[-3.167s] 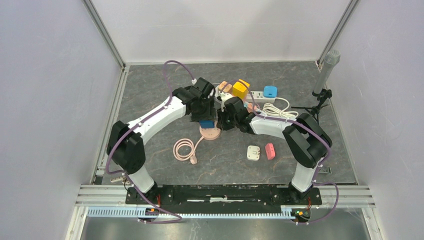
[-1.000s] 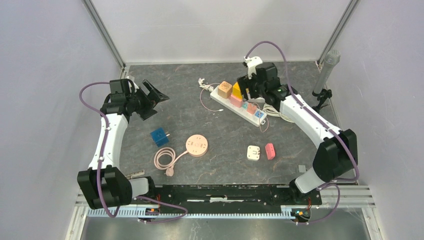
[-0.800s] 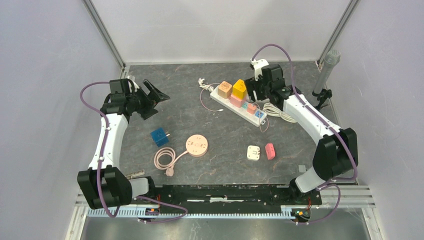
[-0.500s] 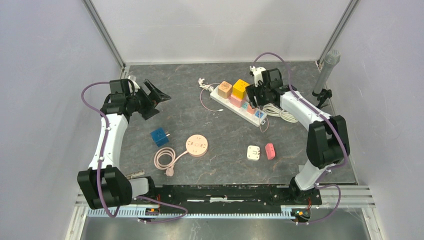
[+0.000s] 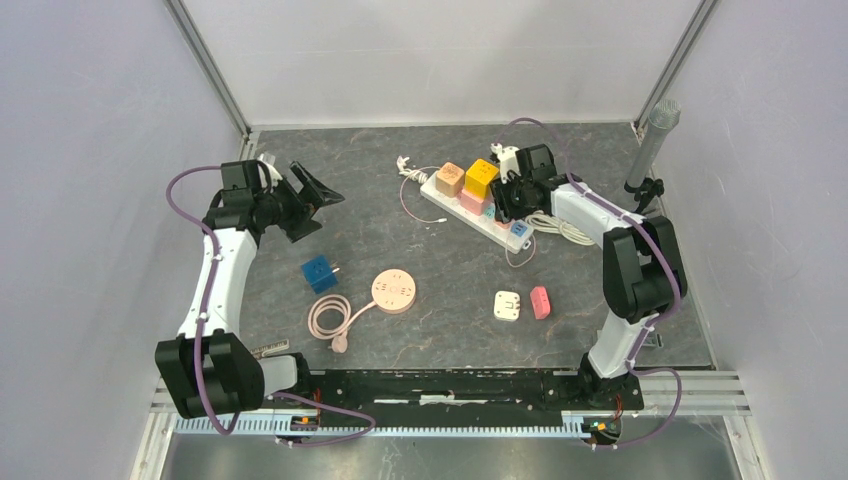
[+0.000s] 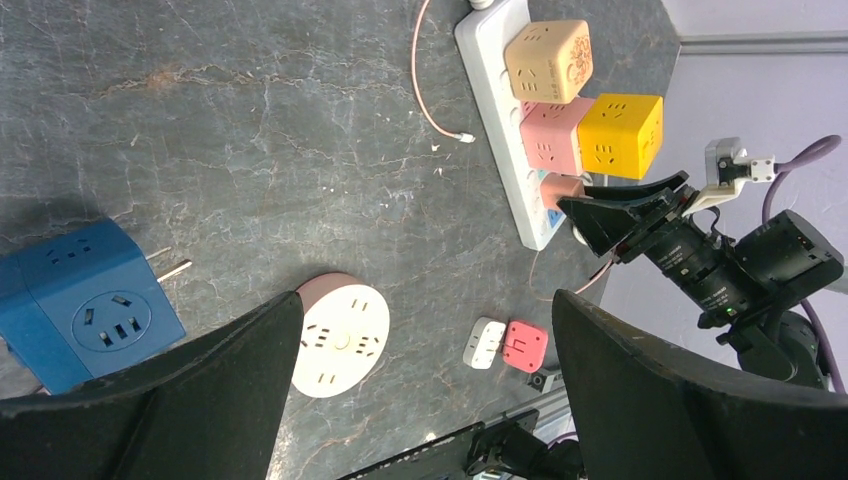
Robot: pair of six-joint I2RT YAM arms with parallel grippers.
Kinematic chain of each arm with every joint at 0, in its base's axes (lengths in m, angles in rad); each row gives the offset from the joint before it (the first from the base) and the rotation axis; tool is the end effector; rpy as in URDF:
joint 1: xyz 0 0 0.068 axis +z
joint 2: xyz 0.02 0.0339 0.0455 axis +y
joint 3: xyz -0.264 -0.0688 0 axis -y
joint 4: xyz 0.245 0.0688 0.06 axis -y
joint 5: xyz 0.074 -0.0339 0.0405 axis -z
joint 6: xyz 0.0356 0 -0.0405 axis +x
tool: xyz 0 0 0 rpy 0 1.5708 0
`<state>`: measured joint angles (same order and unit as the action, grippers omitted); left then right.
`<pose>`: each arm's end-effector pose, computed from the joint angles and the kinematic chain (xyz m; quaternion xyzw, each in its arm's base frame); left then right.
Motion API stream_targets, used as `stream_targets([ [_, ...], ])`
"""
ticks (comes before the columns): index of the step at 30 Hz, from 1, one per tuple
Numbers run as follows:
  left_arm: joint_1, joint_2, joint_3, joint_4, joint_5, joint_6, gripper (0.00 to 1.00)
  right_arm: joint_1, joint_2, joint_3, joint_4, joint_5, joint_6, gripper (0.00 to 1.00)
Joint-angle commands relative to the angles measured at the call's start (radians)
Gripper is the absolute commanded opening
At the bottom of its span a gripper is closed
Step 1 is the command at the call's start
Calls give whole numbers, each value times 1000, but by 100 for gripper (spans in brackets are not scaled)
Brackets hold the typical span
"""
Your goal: Pull the plug off the socket
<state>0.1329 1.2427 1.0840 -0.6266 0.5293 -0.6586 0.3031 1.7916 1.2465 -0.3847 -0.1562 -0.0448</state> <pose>0.2605 0.0167 0.3099 -0.2514 0.8614 -0.3293 0.2939 0.3646 0.1198 0.2079 -0.1880 0.9277 0.1139 0.3019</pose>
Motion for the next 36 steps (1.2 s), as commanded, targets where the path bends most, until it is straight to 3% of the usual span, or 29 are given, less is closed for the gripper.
stream_targets([
  [1,-4,-10,-11,25,26,51,100,-4,27,6,11,-40,31,42],
  [8,-6,-17,-34,26,26,47,100,13,-48,-107,40,-37,179,33],
  [16,-26,3,-38,25,13,40,100,160,-111,-203,104,24,340,33],
  [22,-54,15,-39,26,-9,35,100,304,-110,-205,114,60,393,32],
  [30,-94,18,-67,53,-22,10,100,389,-127,-222,97,98,398,33],
  [32,-115,22,-76,72,-23,-5,100,394,-137,-223,91,103,397,36],
  [36,-181,47,-74,97,-33,-26,100,393,-155,-187,75,129,385,55],
])
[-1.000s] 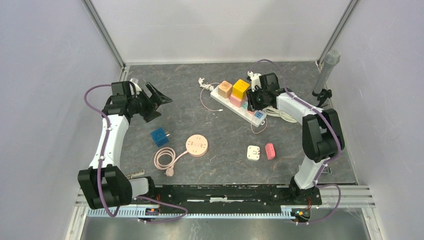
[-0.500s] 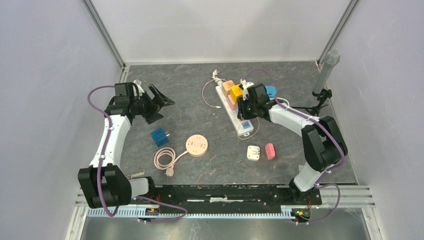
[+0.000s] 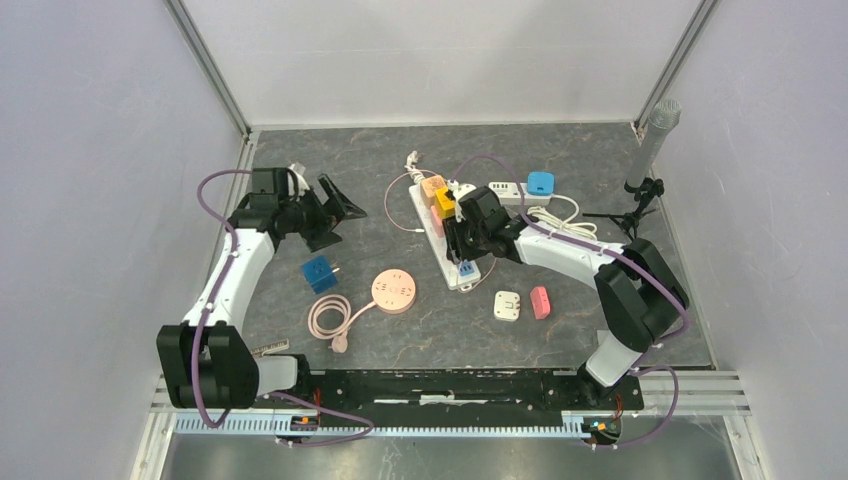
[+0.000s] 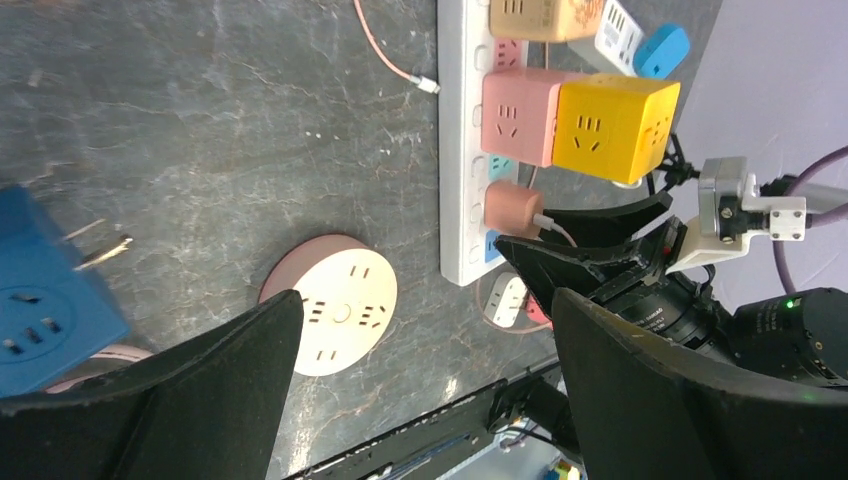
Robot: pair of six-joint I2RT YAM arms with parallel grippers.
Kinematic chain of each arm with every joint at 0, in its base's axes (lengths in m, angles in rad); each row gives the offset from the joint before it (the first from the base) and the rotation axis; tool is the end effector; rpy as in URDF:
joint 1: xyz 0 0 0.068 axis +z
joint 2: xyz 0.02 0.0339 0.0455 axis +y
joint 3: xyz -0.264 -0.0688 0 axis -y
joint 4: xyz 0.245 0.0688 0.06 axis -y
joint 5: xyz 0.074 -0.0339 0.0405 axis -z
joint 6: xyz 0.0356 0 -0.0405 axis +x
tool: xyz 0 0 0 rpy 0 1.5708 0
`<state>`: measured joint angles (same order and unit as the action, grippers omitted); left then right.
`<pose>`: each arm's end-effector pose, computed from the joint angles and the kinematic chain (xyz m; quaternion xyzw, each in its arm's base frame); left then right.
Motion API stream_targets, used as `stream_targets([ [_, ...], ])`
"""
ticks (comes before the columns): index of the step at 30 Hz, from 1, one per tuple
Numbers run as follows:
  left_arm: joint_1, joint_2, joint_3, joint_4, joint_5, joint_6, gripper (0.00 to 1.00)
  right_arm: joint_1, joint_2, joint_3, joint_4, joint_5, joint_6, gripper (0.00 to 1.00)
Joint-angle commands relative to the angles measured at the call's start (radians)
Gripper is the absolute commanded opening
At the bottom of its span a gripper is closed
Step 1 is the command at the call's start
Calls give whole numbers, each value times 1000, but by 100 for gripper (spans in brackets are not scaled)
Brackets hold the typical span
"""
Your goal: Pull the plug off the socket
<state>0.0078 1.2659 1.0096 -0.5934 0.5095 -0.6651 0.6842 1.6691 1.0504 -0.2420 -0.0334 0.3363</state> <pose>0.2625 -0.0153 0.2823 -0.2150 0.8841 -0.3334 0.2470 0.2718 0.2232 0.1999 -0.1680 0.9223 0.1834 0.2957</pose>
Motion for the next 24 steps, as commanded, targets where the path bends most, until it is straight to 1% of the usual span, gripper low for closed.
stream_targets([
  [1,-71,32,3,70,-16,-25,100,12,-37,27,-72,11,-3,59],
  [4,-117,60,14,95,-18,-44,100,10,-55,69,-79,25,-22,68],
  [10,-214,127,30,178,-51,-90,100,-10,-118,125,-51,82,-50,75],
  [14,-257,196,62,238,-61,-124,98,-23,-98,192,-47,104,-82,84],
  [17,-275,245,73,293,-64,-164,95,-31,-53,261,-70,128,-85,86],
  [21,-299,324,83,407,-35,-215,91,-49,16,330,-101,167,-87,87],
  [24,-319,400,128,433,-18,-218,87,-70,62,364,-113,152,-90,87],
])
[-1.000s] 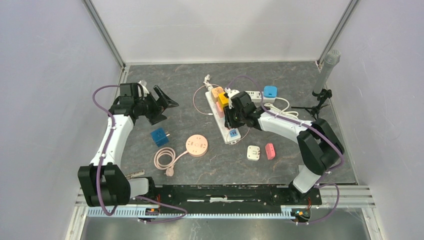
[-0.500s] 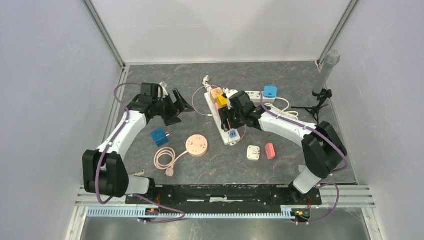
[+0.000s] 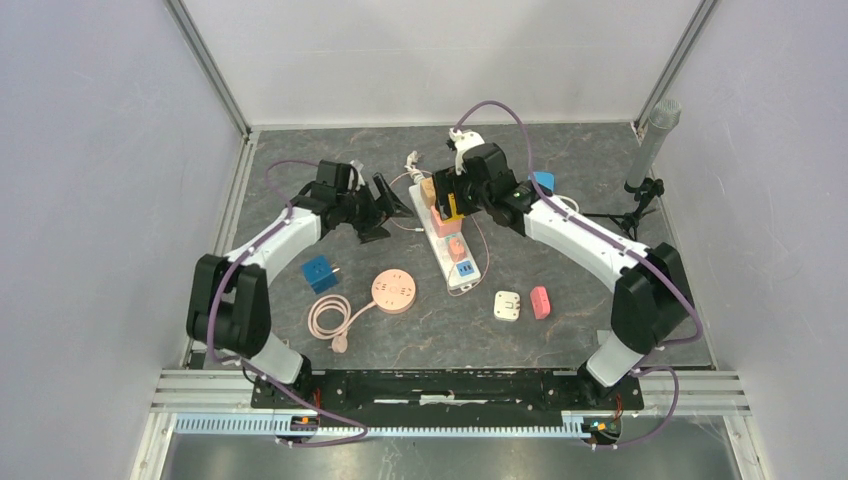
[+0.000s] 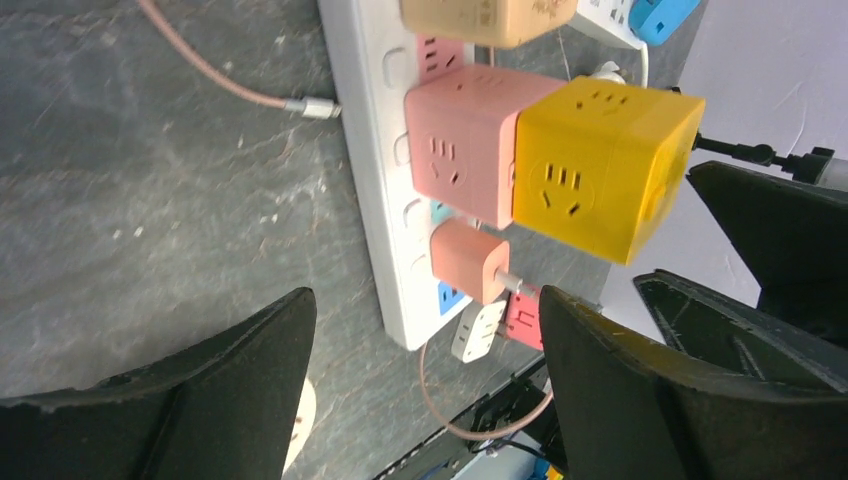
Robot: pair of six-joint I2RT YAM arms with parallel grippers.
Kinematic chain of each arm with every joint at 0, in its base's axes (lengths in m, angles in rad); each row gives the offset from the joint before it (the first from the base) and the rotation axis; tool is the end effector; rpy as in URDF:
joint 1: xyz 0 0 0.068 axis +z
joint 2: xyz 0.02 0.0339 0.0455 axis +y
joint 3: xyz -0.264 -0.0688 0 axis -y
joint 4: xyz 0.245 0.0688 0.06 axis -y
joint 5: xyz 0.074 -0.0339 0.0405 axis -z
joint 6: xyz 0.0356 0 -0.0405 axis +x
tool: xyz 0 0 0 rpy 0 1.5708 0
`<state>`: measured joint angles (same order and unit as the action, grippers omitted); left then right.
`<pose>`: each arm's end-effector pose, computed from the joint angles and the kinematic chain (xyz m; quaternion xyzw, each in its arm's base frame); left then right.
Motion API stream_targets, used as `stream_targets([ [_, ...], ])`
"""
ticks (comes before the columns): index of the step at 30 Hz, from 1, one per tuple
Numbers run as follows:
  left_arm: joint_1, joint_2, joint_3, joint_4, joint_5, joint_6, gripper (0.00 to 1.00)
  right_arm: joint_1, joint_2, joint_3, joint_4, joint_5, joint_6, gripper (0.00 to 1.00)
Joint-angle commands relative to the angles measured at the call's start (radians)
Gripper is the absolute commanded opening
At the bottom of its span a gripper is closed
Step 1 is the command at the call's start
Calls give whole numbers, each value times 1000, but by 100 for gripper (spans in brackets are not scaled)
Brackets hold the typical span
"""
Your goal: Pull the plug off the socket
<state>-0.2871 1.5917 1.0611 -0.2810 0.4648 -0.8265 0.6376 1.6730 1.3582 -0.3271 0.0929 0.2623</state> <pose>0.3216 -0.1116 0.2284 -0.1586 0.8939 -0.3722 0.1931 0.3122 0.2272 0.2918 -0.1462 0.8813 0.1572 0.4210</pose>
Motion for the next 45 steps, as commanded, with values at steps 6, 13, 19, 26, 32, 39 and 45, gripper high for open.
stream_targets([
  [6,-50,178,154,126,49,-37,80,-37,128,111,-34,-30,-52,88],
  [13,-73,249,181,157,98,-39,68,-36,152,127,-39,-55,-47,72],
  [19,-88,286,176,199,102,-55,58,-36,137,94,-44,-41,-34,59],
  [26,-95,339,214,210,126,-73,56,-35,123,56,-22,-45,-24,63],
  [32,-101,345,188,122,58,-46,41,-35,130,64,-25,-43,-34,64],
  [39,-112,340,147,60,0,18,34,-35,157,110,-49,-33,-42,72],
  [45,-113,358,122,-18,-36,40,31,-34,149,85,-29,-31,-27,50],
])
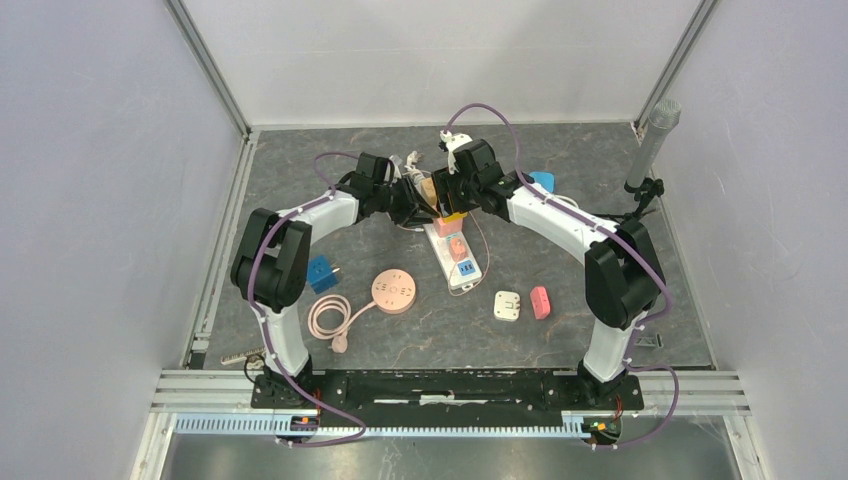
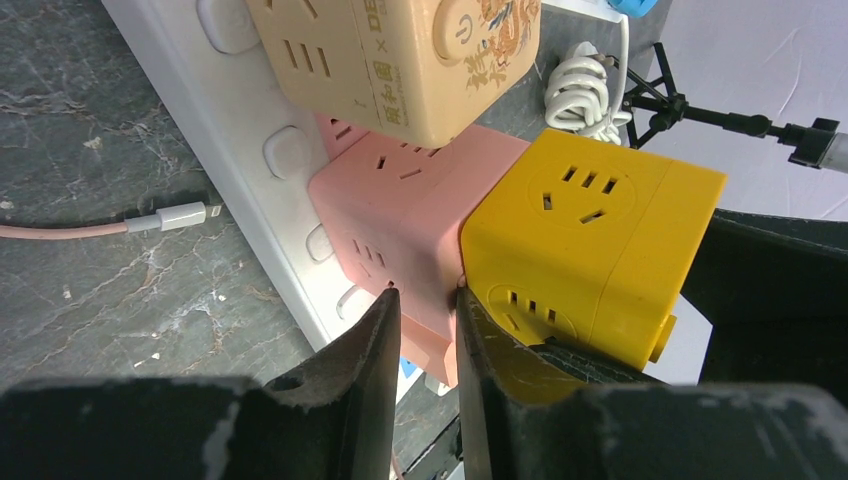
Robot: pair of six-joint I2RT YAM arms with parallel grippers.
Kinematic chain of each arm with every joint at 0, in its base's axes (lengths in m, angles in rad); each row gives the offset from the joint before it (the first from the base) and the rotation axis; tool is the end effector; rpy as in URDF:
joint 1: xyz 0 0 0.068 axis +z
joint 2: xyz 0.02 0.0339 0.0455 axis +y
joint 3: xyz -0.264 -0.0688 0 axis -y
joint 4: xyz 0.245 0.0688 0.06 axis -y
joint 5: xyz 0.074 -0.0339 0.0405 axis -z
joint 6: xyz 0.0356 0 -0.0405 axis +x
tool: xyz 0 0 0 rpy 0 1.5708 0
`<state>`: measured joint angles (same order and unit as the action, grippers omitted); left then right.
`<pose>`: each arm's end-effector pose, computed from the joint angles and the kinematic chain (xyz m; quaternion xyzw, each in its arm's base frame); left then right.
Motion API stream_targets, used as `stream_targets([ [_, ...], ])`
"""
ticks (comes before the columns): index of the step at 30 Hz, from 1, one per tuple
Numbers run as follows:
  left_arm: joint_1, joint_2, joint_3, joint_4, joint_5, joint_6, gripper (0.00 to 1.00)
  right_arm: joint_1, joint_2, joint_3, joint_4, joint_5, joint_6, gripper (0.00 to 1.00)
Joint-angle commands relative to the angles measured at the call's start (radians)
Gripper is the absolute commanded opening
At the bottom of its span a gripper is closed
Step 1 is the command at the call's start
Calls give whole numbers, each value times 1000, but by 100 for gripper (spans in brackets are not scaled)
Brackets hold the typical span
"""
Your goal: Pull the plug off the socket
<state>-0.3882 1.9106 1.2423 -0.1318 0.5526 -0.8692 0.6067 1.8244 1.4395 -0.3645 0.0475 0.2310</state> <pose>0.3725 -0.1725 0.1829 -0.1128 0.8903 -0.4171 0.1438 0.3428 0.2358 0.2580 -0.1619 0.9022 0.1424 0.3735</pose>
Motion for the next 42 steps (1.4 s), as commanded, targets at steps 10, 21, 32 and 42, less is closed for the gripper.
stream_targets([
  [10,-15,55,-75,-264,-180,117,30,1,-29,-7,36,10,-11,0],
  [21,-14,81,-59,-285,-180,195,29,-30,-89,-81,164,-142,66,0],
  [32,-16,111,-22,-292,-153,227,29,10,-59,-4,75,11,-7,0],
  [42,-16,125,-11,-302,-161,234,28,-1,-56,-2,62,-78,9,0],
])
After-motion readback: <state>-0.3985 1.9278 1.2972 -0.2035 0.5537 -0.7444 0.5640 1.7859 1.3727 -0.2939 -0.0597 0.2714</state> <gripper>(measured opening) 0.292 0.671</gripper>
